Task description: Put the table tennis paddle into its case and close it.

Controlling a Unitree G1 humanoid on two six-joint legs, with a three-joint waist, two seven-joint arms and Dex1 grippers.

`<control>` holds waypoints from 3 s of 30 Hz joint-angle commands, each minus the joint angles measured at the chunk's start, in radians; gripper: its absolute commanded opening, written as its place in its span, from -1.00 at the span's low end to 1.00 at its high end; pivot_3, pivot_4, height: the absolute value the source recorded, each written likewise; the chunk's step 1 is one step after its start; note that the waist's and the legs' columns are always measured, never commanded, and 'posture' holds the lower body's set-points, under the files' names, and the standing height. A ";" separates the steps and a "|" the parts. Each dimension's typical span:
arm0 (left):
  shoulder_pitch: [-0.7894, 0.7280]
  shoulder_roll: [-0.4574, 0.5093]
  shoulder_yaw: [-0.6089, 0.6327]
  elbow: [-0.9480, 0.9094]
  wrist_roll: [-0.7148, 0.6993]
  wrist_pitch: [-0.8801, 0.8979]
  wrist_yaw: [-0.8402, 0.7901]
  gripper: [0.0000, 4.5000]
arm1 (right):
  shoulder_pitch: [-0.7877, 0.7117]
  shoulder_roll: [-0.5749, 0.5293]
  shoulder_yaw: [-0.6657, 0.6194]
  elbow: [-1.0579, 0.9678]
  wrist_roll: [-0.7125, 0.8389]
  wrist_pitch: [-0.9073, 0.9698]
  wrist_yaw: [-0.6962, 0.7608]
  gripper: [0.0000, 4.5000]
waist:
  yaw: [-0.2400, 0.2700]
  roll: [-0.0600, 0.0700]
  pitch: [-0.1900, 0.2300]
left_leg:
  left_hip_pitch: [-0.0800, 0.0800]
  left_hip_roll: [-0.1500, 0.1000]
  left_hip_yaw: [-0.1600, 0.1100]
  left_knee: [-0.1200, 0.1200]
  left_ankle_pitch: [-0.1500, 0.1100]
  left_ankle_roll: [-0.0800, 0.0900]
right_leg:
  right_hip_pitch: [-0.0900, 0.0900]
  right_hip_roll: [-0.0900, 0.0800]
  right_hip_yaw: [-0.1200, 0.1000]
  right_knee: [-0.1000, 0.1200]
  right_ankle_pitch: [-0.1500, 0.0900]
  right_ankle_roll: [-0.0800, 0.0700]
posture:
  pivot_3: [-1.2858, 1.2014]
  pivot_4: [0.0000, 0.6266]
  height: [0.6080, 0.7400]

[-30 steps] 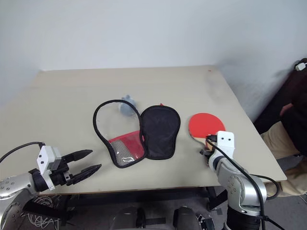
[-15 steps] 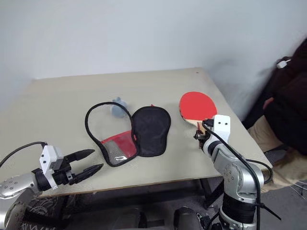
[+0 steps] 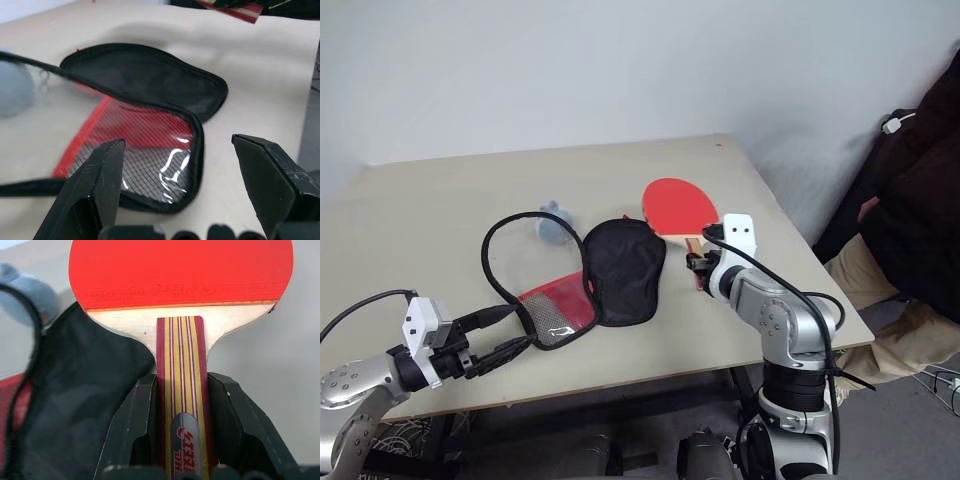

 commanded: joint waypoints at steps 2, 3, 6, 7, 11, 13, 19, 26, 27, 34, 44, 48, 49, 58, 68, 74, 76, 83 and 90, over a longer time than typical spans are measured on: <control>-0.019 0.010 0.017 -0.005 -0.002 -0.004 0.004 0.61 | -0.048 0.075 0.049 -0.006 0.003 0.009 -0.036 -0.49 | 0.000 -0.002 0.000 | -0.003 0.000 0.002 0.000 0.000 0.001 | -0.004 0.000 0.003 0.000 0.001 0.000 | 0.03 -1.00 0.77; -0.019 0.009 0.018 -0.006 -0.001 -0.005 0.005 0.61 | -0.044 0.090 0.062 -0.009 0.002 0.017 -0.043 -0.49 | 0.000 -0.003 0.000 | -0.004 0.000 0.003 0.000 0.000 0.001 | -0.005 0.000 0.003 0.000 0.001 0.000 | 0.03 -1.00 0.77; -0.014 0.006 0.017 -0.009 0.002 -0.008 0.009 0.61 | -0.036 0.134 0.079 -0.012 0.000 0.041 -0.065 -0.49 | 0.002 -0.004 0.000 | -0.007 0.000 0.003 0.000 -0.001 0.001 | -0.007 0.000 0.003 0.000 0.001 0.000 | 0.03 -1.00 0.77; -0.011 0.005 0.016 -0.010 0.002 -0.009 0.010 0.61 | -0.032 0.148 0.081 -0.012 -0.001 0.048 -0.073 -0.49 | 0.002 -0.004 0.000 | -0.008 0.000 0.003 0.001 -0.001 0.001 | -0.007 0.000 0.003 -0.001 0.001 0.000 | 0.03 -1.00 0.77; -0.008 0.004 0.017 -0.015 0.000 -0.007 0.015 0.61 | -0.025 0.193 0.082 -0.002 -0.008 0.068 -0.103 -0.49 | 0.001 -0.004 0.000 | -0.008 0.000 0.002 0.003 -0.002 0.000 | -0.007 0.000 0.002 -0.001 0.002 -0.001 | 0.03 -1.00 0.77; -0.006 0.003 0.016 -0.014 0.001 -0.008 0.016 0.61 | -0.032 0.215 0.084 0.027 -0.022 0.054 -0.124 -0.49 | 0.001 -0.004 0.001 | -0.008 0.001 0.002 0.004 -0.003 -0.003 | -0.007 0.000 0.002 -0.001 0.003 -0.002 | 0.03 -1.00 0.77; -0.016 0.002 0.010 -0.011 0.004 -0.007 0.022 0.61 | -0.073 0.257 0.069 0.127 -0.054 -0.008 -0.172 -0.49 | 0.001 -0.004 0.001 | -0.008 0.002 0.001 0.007 -0.003 -0.003 | -0.007 0.001 0.001 -0.001 0.004 -0.003 | 0.03 -1.00 0.77; -0.022 0.000 0.007 -0.005 0.007 -0.011 0.027 0.61 | -0.130 0.274 0.068 0.249 -0.056 -0.091 -0.213 -0.49 | 0.001 -0.004 0.001 | -0.007 0.002 0.001 0.008 -0.003 -0.003 | -0.006 0.001 0.002 -0.001 0.004 -0.003 | 0.03 -1.00 0.77; -0.021 -0.001 0.006 -0.005 0.007 -0.012 0.027 0.61 | -0.140 0.276 0.069 0.260 -0.054 -0.098 -0.218 -0.49 | 0.001 -0.004 0.001 | -0.007 0.002 0.001 0.008 -0.003 -0.003 | -0.007 0.001 0.002 -0.001 0.005 -0.003 | 0.03 -1.00 0.77; -0.021 -0.005 0.003 -0.002 0.008 -0.016 0.033 0.61 | -0.213 0.293 0.073 0.273 -0.030 -0.102 -0.252 -0.49 | 0.002 -0.004 0.002 | -0.008 0.004 0.001 0.011 -0.003 -0.003 | -0.006 0.000 0.002 -0.001 0.005 -0.002 | 0.03 -1.00 0.77; -0.018 -0.012 0.007 0.006 0.018 -0.025 0.034 0.61 | -0.239 0.283 0.125 0.240 -0.013 -0.086 -0.240 -0.49 | 0.000 -0.005 0.001 | -0.014 0.002 0.002 0.006 0.000 0.002 | -0.011 0.002 0.003 -0.002 0.007 0.000 | 0.03 -1.00 0.77; -0.017 -0.015 0.008 0.011 0.021 -0.029 0.035 0.61 | -0.237 0.289 0.143 0.262 -0.013 -0.104 -0.235 -0.49 | 0.000 -0.005 0.001 | -0.014 0.002 0.002 0.007 0.000 0.001 | -0.011 0.002 0.003 -0.002 0.007 0.000 | 0.03 -1.00 0.77; -0.017 -0.016 0.008 0.013 0.022 -0.030 0.034 0.61 | -0.238 0.293 0.146 0.274 -0.014 -0.113 -0.233 -0.49 | -0.001 -0.005 0.001 | -0.014 0.002 0.002 0.007 -0.001 0.001 | -0.011 0.001 0.003 -0.002 0.007 0.000 | 0.03 -1.00 0.77; -0.017 -0.024 0.004 0.020 0.027 -0.037 0.035 0.61 | -0.279 0.315 0.152 0.428 -0.026 -0.232 -0.244 -0.49 | -0.001 -0.005 0.001 | -0.014 0.002 0.002 0.009 -0.003 -0.002 | -0.010 0.001 0.002 -0.002 0.007 0.000 | 0.03 -1.00 0.77; -0.016 -0.029 0.001 0.023 0.029 -0.040 0.039 0.61 | -0.339 0.332 0.125 0.553 -0.010 -0.326 -0.295 -0.49 | 0.000 -0.005 0.001 | -0.014 0.002 0.001 0.010 -0.003 -0.002 | -0.009 0.001 0.002 -0.002 0.008 0.000 | 0.03 -1.00 0.77; -0.019 -0.031 0.000 0.026 0.028 -0.039 0.039 0.61 | -0.345 0.339 0.125 0.544 0.022 -0.316 -0.320 0.04 | -0.001 -0.005 0.001 | -0.014 0.002 0.002 0.010 -0.003 -0.002 | -0.009 0.001 0.002 -0.002 0.008 0.001 | 0.03 -1.00 0.77; -0.021 -0.030 0.000 0.028 0.027 -0.038 0.038 0.61 | -0.346 0.342 0.121 0.528 0.036 -0.301 -0.329 0.29 | -0.001 -0.005 0.001 | -0.014 0.002 0.002 0.010 -0.002 -0.002 | -0.009 0.002 0.002 -0.002 0.008 0.001 | 0.03 -1.00 0.77; -0.031 -0.024 0.013 0.053 0.013 -0.023 0.034 0.61 | -0.335 0.245 0.196 0.350 0.112 -0.220 -0.197 0.98 | -0.002 -0.005 0.002 | -0.014 0.002 0.001 0.010 -0.002 -0.002 | -0.009 0.002 0.002 -0.002 0.008 0.001 | 0.03 -1.00 0.77; -0.063 -0.027 0.073 0.103 -0.068 0.077 0.060 0.61 | -0.266 -0.059 0.245 0.094 0.173 -0.218 0.150 0.98 | 0.012 -0.007 0.002 | -0.013 0.003 -0.001 0.009 -0.003 -0.002 | -0.009 0.002 -0.001 -0.005 0.008 0.000 | 0.03 -1.00 0.77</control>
